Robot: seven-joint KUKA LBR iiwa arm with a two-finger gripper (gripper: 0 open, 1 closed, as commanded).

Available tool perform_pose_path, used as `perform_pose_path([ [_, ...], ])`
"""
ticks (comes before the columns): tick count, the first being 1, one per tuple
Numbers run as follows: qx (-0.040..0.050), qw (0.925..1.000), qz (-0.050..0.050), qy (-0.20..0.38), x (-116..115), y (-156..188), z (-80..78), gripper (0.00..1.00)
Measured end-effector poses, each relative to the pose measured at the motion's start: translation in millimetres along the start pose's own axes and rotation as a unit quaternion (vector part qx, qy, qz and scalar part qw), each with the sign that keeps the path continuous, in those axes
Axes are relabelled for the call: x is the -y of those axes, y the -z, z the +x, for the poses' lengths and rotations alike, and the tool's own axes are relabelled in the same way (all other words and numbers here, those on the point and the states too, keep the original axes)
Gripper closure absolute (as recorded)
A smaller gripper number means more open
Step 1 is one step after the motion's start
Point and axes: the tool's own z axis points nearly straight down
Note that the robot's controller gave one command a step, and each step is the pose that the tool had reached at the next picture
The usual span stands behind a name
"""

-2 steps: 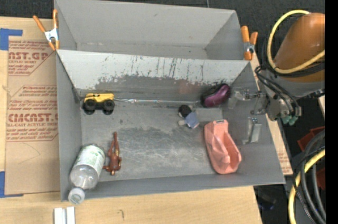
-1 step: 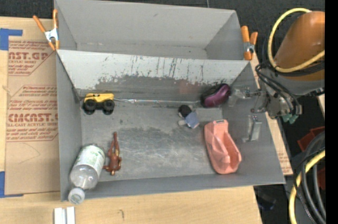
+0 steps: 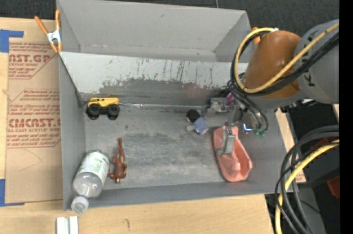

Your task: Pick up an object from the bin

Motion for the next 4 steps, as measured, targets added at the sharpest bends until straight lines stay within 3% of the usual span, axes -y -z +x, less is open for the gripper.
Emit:
perform_pose_path([
  [1, -0.0036, 0.9931, 0.000, -0.117, -1, 6, -30.9, 0.00],
  [2, -0.0019, 0.9999, 0.000, 0.014, -15, -8, -45.5, 0.00],
  [3, -0.0022, 0.9942, 0.000, -0.107, -20, -46, -47.9, 0.00],
  [4, -0.0027, 0.9835, 0.001, -0.181, -30, -76, -47.0, 1.00],
])
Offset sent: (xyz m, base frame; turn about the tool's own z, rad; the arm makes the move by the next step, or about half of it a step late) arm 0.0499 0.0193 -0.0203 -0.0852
